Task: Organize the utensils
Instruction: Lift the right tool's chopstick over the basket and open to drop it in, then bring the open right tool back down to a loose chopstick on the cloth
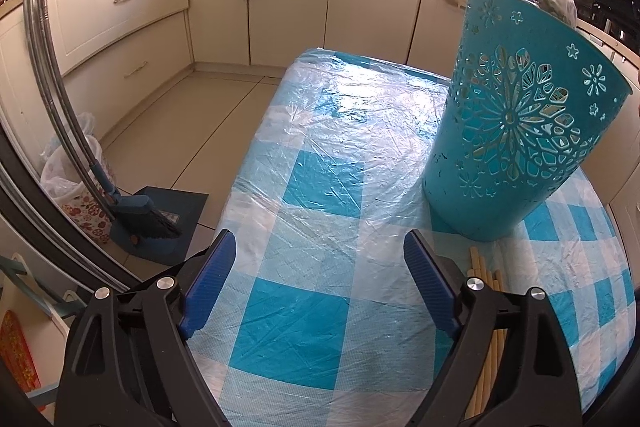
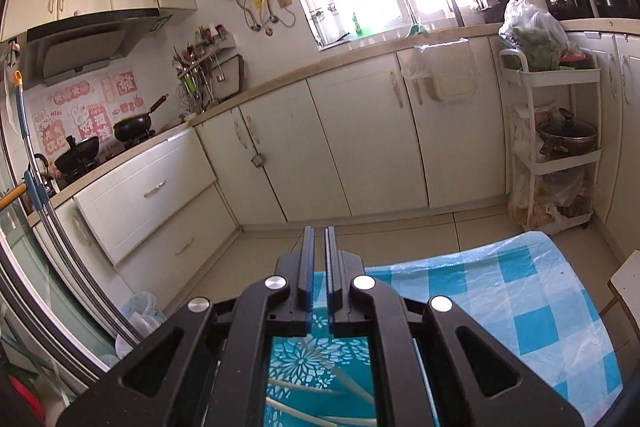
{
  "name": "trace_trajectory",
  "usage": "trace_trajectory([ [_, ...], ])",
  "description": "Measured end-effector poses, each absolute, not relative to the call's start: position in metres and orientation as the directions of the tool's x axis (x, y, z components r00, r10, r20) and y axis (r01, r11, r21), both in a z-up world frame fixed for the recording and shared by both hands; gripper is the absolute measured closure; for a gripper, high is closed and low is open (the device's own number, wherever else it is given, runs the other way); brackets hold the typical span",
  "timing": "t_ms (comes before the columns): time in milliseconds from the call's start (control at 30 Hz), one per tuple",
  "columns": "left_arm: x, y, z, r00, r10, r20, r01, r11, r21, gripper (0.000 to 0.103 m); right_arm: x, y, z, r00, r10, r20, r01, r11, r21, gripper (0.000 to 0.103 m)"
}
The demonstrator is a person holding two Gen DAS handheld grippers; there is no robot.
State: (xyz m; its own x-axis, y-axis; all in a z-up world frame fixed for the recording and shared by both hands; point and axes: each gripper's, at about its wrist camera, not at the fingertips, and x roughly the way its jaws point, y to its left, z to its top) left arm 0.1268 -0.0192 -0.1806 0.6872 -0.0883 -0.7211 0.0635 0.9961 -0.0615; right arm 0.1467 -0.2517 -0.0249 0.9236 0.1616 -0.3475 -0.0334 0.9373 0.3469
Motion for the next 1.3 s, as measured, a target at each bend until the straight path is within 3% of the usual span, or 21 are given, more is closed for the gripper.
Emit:
trace_trajectory([
  [233,0.128,-0.018,-0.181,0.685,-0.084,-0.724,0.053,0.996,-0.066,0.02,0.104,-0.256,0.001,0.944,0.171,-0.28,-0.069,0.938,0.34,0.085],
  [333,0.128,-0.017,-0.181,0.685,-0.083,-0.724,0.048,0.996,-0.069,0.02,0.067,-0.251,0.006,0.95,0.183,-0.254,-0.093,0.94,0.328,0.071],
  [467,0.128,-0.014,-0.182,0.685,-0.085,-0.724,0.041,0.996,-0.078,0.02,0.014,-0.231,-0.021,0.926,0.202,-0.319,-0.115,0.955,0.273,0.068],
  [567,0.129,-0.013,-0.183,0.683,-0.086,-0.725,0.038,0.996,-0.082,0.02,0.001,-0.215,-0.074,0.846,0.212,-0.489,-0.103,0.965,0.24,0.068],
  [633,0.129,-0.013,-0.183,0.682,-0.086,-0.726,0.038,0.996,-0.082,0.02,0.008,-0.213,-0.112,0.765,0.227,-0.603,-0.067,0.959,0.275,0.075],
  [733,0.129,-0.013,-0.183,0.682,-0.086,-0.726,0.038,0.996,-0.082,0.019,0.023,-0.211,-0.146,0.689,0.22,-0.691,-0.03,0.96,0.277,0.079],
  [1167,0.129,-0.011,-0.185,0.679,-0.092,-0.729,0.037,0.995,-0.092,0.019,0.044,-0.191,-0.18,0.606,0.171,-0.777,-0.038,0.982,0.187,0.08],
  [1233,0.129,-0.011,-0.185,0.678,-0.092,-0.729,0.036,0.995,-0.092,0.019,0.043,-0.189,-0.181,0.604,0.152,-0.782,-0.043,0.986,0.159,0.083],
  [1300,0.129,-0.011,-0.185,0.678,-0.092,-0.729,0.037,0.995,-0.091,0.018,0.041,-0.188,-0.182,0.603,0.134,-0.786,-0.043,0.99,0.136,0.093],
])
